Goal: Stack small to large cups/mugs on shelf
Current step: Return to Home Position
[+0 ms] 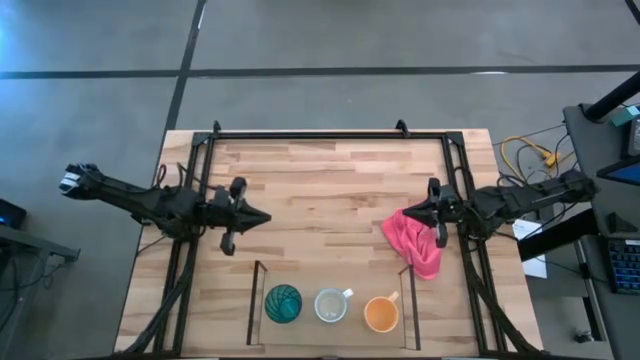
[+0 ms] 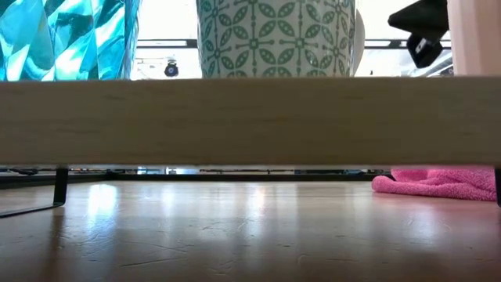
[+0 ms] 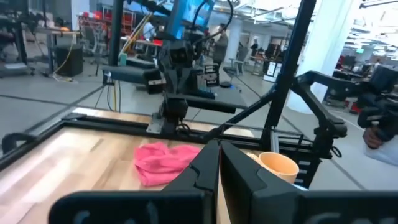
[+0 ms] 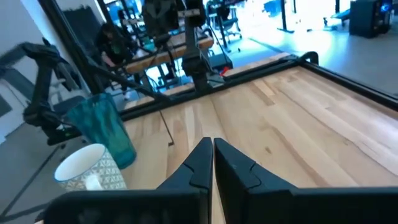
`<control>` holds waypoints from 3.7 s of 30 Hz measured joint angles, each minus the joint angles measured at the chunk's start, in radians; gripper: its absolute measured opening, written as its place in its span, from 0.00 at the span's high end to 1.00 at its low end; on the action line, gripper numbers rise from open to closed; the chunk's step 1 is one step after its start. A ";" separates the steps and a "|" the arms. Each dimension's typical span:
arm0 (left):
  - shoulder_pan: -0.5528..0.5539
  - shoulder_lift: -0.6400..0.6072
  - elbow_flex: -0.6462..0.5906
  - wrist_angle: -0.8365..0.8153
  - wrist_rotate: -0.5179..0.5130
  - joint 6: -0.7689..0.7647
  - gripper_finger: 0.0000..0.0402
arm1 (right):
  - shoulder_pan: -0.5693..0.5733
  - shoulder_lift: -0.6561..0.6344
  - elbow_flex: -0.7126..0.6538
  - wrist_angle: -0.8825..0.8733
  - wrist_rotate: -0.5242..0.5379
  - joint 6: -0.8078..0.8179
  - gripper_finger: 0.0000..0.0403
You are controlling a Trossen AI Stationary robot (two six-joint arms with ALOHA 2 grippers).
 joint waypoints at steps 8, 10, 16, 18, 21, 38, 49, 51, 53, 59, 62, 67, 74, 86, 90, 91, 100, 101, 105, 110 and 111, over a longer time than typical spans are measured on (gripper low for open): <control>0.042 -0.095 -0.116 0.035 -0.040 0.004 1.00 | 0.000 -0.180 -0.117 -0.001 0.011 -0.001 0.98; 0.057 -0.129 -0.156 0.064 -0.041 0.004 1.00 | 0.000 -0.231 -0.151 0.001 0.015 0.013 0.98; 0.082 -0.253 -0.266 0.159 -0.041 -0.001 1.00 | -0.009 -0.384 -0.234 -0.001 0.035 0.046 0.98; 0.082 -0.282 -0.287 0.152 -0.041 -0.004 1.00 | -0.016 -0.428 -0.244 -0.003 0.036 0.038 0.98; 0.083 -0.352 -0.316 0.148 -0.041 0.003 1.00 | -0.030 -0.438 -0.249 -0.002 0.049 0.003 0.98; 0.086 -0.666 -0.519 0.185 -0.038 -0.047 1.00 | -0.103 -0.437 -0.324 0.096 0.052 0.026 0.98; 0.086 -0.660 -0.521 -0.012 -0.049 -0.084 1.00 | -0.105 -0.437 -0.384 0.154 0.026 0.059 0.98; 0.087 -0.670 -0.521 -0.075 -0.052 -0.120 1.00 | -0.105 -0.436 -0.384 0.146 0.026 0.056 0.98; 0.087 -0.670 -0.521 -0.119 -0.062 -0.135 1.00 | -0.105 -0.435 -0.384 0.144 0.026 0.053 0.98; 0.087 -0.670 -0.522 -0.165 -0.104 -0.155 1.00 | -0.105 -0.431 -0.383 0.143 0.025 0.043 0.98; 0.087 -0.669 -0.522 -0.166 -0.104 -0.152 1.00 | -0.105 -0.428 -0.383 0.143 0.025 0.010 0.98; 0.088 -0.670 -0.517 -0.179 -0.107 -0.087 1.00 | -0.105 -0.426 -0.383 0.142 0.025 -0.028 0.98; 0.088 -0.670 -0.490 -0.236 -0.156 -0.022 1.00 | -0.105 -0.424 -0.383 0.142 0.025 -0.027 0.98; 0.088 -0.670 -0.498 -0.215 -0.151 -0.065 1.00 | -0.105 -0.424 -0.383 0.166 0.025 -0.028 0.98; 0.088 -0.670 -0.516 -0.159 -0.151 -0.045 1.00 | -0.105 -0.424 -0.383 0.193 0.025 -0.057 0.98; 0.088 -0.670 -0.520 -0.159 -0.150 -0.047 1.00 | -0.105 -0.423 -0.383 0.193 0.025 -0.061 0.98; 0.088 -0.667 -0.521 -0.163 -0.154 -0.090 1.00 | -0.104 -0.422 -0.383 0.181 0.025 -0.063 0.98; 0.088 -0.666 -0.521 -0.162 -0.154 -0.117 1.00 | -0.104 -0.421 -0.383 0.180 0.025 -0.064 0.98; 0.088 -0.657 -0.521 -0.161 -0.154 -0.154 1.00 | -0.104 -0.422 -0.383 0.176 0.026 -0.061 0.98; 0.088 -0.646 -0.521 -0.160 -0.154 -0.152 1.00 | -0.104 -0.422 -0.383 0.176 0.026 -0.061 0.98; 0.088 -0.643 -0.521 -0.160 -0.154 -0.152 1.00 | -0.105 -0.422 -0.383 0.177 0.026 -0.061 0.98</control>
